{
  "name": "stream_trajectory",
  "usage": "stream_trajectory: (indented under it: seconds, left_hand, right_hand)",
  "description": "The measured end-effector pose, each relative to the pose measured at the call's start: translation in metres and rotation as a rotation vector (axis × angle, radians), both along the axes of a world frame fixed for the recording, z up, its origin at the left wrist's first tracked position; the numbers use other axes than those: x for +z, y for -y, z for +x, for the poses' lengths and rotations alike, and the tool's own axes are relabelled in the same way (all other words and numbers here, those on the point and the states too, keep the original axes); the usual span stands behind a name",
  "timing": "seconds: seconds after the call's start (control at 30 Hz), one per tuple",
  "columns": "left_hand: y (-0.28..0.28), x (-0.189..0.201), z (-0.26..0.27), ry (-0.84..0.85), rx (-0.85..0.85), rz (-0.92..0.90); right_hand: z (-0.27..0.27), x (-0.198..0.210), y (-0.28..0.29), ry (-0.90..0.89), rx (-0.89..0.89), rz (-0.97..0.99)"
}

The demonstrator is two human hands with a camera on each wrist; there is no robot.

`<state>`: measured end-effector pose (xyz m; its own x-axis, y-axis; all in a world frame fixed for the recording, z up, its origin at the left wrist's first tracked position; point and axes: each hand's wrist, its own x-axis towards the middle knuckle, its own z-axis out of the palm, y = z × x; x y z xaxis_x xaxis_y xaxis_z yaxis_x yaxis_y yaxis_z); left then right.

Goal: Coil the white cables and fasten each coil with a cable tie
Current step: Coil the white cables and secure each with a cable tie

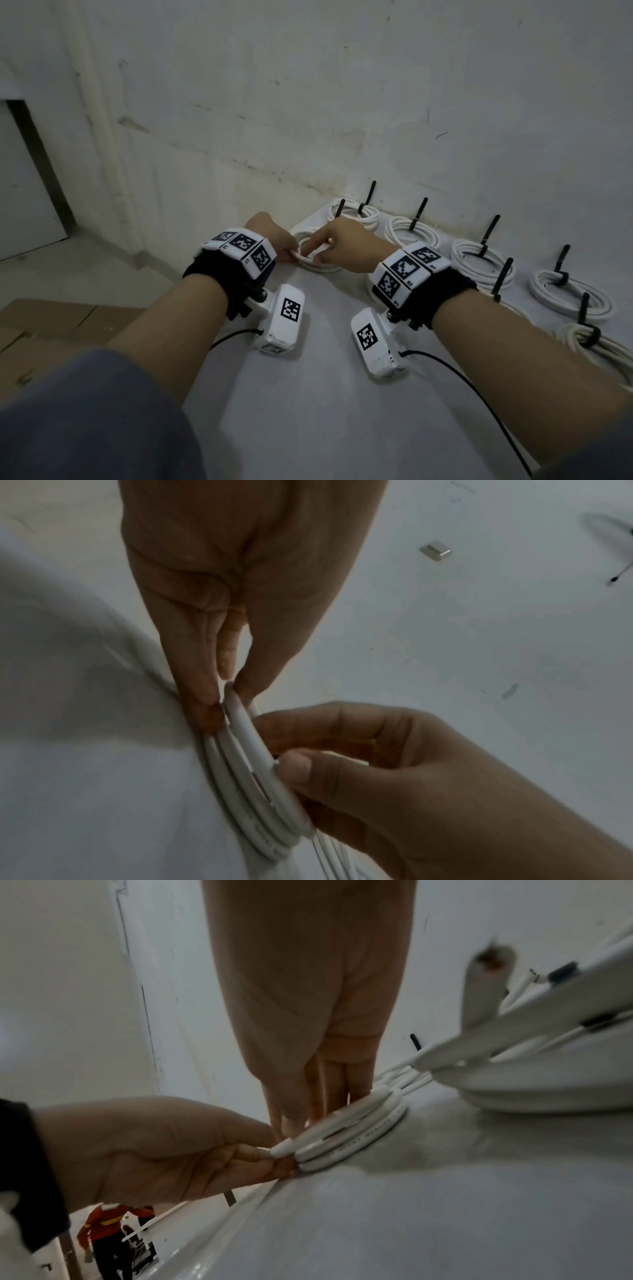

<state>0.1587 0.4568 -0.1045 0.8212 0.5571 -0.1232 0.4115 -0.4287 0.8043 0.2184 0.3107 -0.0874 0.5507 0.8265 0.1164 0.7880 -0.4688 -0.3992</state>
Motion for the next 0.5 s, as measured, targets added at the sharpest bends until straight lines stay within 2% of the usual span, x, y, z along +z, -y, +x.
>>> stream_trajectory:
  seconds: [0.07, 0.17, 0.33, 0.4, 0.5]
  left_hand:
    - [-0.002, -0.002, 0.002, 0.012, -0.014, -0.062]
    - [-0.003, -0.004, 0.003, 0.048, -0.003, -0.173]
    - [0.001, -0.004, 0.003, -0.013, 0.023, -0.185]
    - [0.001, -0.003, 0.002, -0.007, 0.056, -0.227]
    - [0.003, -0.005, 0.006, -0.013, 0.044, -0.186]
  right_hand:
    - [0.004, -0.002, 0.001, -0.028, -0.029, 0.013]
    - [0.007, -0.003, 0.0, -0.016, -0.054, -0.09]
    - [0.002, -0.002, -0.006, 0.047, 0.004, -0.232]
    - [0.001, -0.001, -0.007, 0.078, 0.009, -0.258]
    - [0.0, -0.001, -0.009, 0.104, 0.003, -0.273]
